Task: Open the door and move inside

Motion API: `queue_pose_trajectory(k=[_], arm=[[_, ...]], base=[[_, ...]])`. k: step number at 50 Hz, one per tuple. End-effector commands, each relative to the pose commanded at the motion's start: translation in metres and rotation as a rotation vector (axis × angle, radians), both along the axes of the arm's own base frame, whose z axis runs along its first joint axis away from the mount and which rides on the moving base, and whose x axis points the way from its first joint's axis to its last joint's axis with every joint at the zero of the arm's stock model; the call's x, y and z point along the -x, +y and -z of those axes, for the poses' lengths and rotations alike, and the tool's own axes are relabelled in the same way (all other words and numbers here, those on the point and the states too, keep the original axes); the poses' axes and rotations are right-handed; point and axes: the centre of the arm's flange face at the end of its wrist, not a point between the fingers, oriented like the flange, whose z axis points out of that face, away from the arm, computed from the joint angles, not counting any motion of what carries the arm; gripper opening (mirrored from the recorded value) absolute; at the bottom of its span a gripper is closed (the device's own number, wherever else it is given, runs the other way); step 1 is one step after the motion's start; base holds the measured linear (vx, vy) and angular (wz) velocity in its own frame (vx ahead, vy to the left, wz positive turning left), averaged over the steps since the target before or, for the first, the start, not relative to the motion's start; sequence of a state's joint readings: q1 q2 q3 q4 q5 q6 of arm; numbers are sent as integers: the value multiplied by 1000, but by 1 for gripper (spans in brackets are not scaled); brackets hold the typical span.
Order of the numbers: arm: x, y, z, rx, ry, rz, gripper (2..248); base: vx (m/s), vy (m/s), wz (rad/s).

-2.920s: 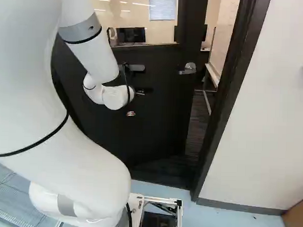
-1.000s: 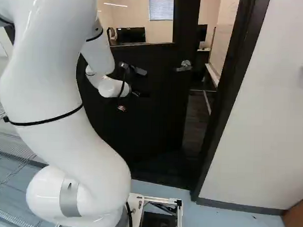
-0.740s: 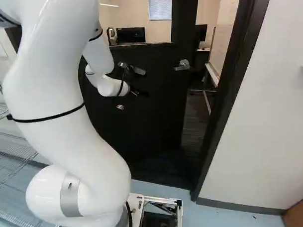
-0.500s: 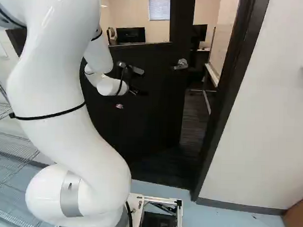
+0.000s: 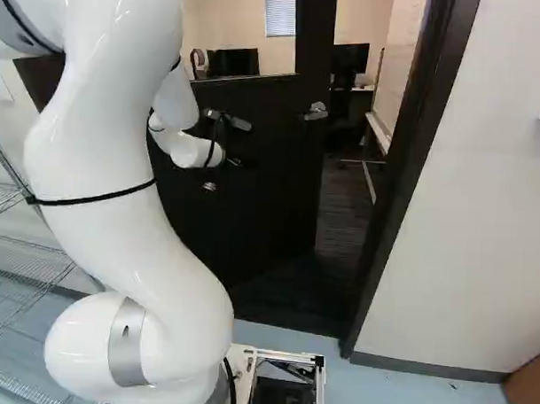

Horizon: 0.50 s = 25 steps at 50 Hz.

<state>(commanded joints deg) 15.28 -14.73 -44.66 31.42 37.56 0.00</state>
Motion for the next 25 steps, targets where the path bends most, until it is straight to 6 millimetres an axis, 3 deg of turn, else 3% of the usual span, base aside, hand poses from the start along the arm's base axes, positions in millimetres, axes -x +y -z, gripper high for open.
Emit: queue_pose_trajectory(k=[25], arm=[[-19, 18, 2, -3, -9, -22, 247]], base=[[0, 0, 0]])
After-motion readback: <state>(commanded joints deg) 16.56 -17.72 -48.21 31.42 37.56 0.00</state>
